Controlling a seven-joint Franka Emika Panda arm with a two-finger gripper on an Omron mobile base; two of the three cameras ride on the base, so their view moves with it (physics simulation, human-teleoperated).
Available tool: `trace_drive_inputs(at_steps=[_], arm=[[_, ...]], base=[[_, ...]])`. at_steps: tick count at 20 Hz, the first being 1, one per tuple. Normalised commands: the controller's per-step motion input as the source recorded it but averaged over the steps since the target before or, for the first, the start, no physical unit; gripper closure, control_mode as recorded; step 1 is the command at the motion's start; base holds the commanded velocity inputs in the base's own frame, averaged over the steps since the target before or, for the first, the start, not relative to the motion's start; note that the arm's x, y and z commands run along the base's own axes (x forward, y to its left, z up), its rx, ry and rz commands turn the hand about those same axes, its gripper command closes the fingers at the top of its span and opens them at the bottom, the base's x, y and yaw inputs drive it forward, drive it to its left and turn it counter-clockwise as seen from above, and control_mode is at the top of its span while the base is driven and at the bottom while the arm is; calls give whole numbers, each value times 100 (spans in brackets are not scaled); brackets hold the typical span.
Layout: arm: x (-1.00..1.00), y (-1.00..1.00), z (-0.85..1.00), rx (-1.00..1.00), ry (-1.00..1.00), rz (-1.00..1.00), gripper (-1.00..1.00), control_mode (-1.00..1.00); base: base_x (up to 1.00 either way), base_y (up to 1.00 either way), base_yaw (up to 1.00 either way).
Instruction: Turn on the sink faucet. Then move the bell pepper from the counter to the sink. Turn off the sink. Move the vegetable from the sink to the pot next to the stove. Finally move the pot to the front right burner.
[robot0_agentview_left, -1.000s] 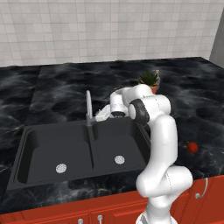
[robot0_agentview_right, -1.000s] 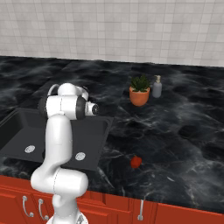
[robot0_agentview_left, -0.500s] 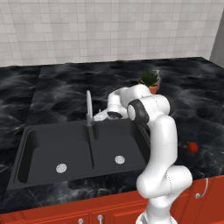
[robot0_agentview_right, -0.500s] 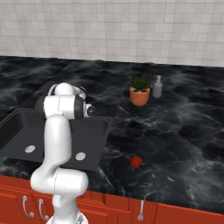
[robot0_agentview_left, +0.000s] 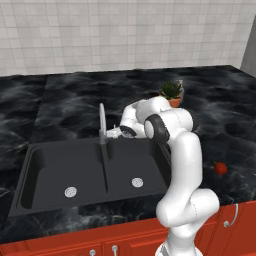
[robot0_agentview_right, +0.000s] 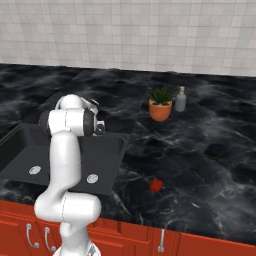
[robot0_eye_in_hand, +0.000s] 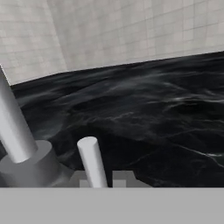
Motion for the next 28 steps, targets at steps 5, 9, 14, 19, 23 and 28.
trace_drive_inputs(at_steps=[5,9,14,19,23,28], arm=[[0,-77,-32,7,5,-10,100,-100],[0,-82,-35,7,10,-7,100,-100],[0,-79,-37,6,15,-6,100,-100],[0,-79,-38,6,14,-5,100,-100],[0,-82,-42,7,10,-3,100,-100],[0,-84,-50,8,8,-2,100,-100]], base=[[0,0,0],[0,0,0],[0,0,0],[0,0,0],[0,0,0],[0,0,0]])
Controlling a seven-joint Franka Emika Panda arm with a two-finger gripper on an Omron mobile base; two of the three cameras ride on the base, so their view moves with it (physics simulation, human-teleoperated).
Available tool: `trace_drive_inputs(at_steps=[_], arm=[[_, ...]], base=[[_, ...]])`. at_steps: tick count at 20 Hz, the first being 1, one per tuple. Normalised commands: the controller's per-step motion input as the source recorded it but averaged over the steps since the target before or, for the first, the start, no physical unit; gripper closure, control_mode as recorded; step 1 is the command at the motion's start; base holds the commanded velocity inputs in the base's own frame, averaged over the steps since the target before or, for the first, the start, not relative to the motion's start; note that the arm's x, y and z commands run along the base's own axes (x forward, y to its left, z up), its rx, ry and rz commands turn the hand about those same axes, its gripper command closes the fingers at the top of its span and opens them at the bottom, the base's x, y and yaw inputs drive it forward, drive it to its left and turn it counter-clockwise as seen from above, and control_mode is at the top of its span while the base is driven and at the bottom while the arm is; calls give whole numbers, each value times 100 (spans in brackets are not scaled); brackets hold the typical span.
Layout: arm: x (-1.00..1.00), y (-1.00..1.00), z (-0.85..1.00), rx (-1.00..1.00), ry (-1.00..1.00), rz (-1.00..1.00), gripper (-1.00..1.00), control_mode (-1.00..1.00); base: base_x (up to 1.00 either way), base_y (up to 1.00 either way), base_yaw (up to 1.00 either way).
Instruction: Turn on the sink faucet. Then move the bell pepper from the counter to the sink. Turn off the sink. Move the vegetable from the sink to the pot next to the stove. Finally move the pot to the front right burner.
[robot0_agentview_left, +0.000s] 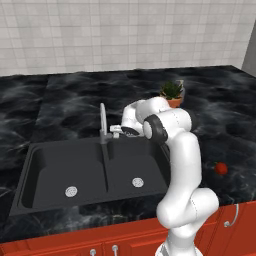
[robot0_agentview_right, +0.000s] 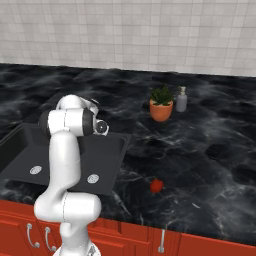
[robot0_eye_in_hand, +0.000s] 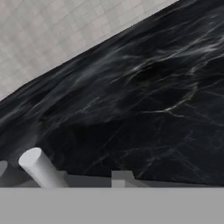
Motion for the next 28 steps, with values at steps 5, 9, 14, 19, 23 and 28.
trace_drive_inputs(at_steps=[5,9,14,19,23,28], arm=[[0,-81,-53,8,9,-1,100,-100],[0,-70,-43,9,10,-1,100,-100],[0,-52,-26,8,9,0,100,-100],[0,-43,-22,7,13,-1,100,-100],[-1,-50,-28,7,13,-3,100,-100],[-10,-66,-35,8,14,-7,100,-100]], base=[[0,0,0],[0,0,0],[0,0,0],[0,0,0],[0,0,0],[0,0,0]])
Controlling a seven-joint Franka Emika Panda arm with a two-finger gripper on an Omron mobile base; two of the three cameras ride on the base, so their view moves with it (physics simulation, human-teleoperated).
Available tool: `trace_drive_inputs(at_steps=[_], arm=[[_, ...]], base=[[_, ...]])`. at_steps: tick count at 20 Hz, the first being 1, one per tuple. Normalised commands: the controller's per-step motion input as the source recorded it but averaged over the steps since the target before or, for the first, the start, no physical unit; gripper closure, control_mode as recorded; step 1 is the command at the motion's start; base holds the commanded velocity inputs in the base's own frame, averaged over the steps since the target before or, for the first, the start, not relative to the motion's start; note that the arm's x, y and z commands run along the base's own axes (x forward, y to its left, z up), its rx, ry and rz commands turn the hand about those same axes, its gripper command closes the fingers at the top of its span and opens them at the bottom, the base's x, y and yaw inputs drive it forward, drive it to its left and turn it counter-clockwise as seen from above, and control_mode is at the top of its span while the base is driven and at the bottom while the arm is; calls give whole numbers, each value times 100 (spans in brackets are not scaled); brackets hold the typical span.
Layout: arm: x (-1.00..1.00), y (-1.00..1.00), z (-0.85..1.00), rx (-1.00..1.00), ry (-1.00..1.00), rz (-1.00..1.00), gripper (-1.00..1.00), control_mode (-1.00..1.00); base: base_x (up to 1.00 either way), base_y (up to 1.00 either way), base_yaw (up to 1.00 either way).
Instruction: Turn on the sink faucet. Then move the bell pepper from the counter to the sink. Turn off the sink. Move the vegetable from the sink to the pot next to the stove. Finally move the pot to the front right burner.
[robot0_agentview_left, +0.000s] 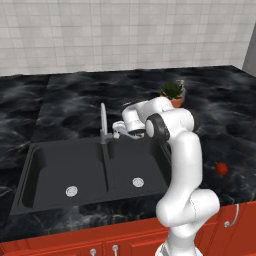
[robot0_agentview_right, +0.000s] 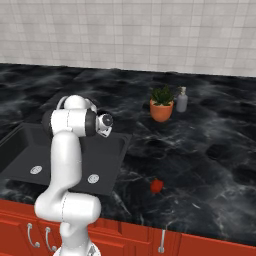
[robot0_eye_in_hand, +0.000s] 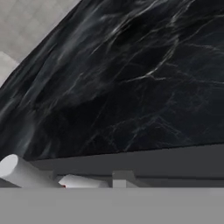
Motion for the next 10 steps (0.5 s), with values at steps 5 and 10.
trace_drive_inputs(at_steps=[5,10], arm=[[-22,-76,-46,9,14,-9,100,-100],[-23,-76,-45,8,13,-7,100,-100]], base=[[0,0,0],[0,0,0]])
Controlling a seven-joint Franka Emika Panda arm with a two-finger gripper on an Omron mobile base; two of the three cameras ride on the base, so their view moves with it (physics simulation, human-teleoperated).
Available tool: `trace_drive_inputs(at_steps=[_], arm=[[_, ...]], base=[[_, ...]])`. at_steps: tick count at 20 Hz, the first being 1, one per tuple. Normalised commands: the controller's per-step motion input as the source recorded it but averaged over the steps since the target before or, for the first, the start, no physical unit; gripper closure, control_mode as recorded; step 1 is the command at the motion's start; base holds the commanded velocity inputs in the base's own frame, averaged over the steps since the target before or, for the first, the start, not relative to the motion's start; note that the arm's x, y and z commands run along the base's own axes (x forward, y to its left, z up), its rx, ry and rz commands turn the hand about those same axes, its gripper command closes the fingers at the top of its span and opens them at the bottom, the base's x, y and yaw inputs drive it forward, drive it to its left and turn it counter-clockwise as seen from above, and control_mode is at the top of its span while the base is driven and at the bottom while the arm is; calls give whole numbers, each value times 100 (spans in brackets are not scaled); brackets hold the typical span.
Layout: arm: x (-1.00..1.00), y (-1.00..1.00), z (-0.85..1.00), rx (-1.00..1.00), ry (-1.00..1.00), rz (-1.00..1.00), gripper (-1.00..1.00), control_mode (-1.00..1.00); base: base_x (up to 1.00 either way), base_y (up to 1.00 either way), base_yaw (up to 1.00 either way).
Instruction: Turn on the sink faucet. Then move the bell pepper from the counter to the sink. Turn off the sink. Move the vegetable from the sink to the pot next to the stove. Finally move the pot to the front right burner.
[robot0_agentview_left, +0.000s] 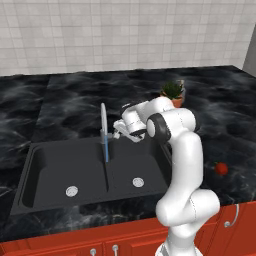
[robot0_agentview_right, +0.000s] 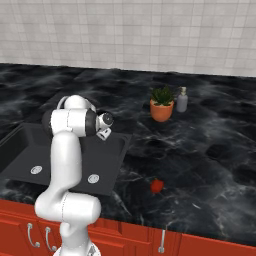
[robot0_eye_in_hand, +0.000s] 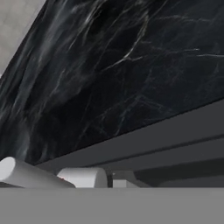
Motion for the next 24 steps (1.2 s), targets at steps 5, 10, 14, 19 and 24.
trace_drive_inputs(at_steps=[5,10,14,19,24], arm=[[-16,-59,-19,3,4,-3,-100,-100],[-26,-47,32,0,-8,0,-100,-100],[-36,-52,49,-1,-5,-4,-100,-100],[-28,-41,62,-5,-2,-6,-100,-100],[-32,-39,67,-8,0,-4,-100,-100]], base=[[0,0,0],[0,0,0],[0,0,0],[0,0,0],[0,0,0]])
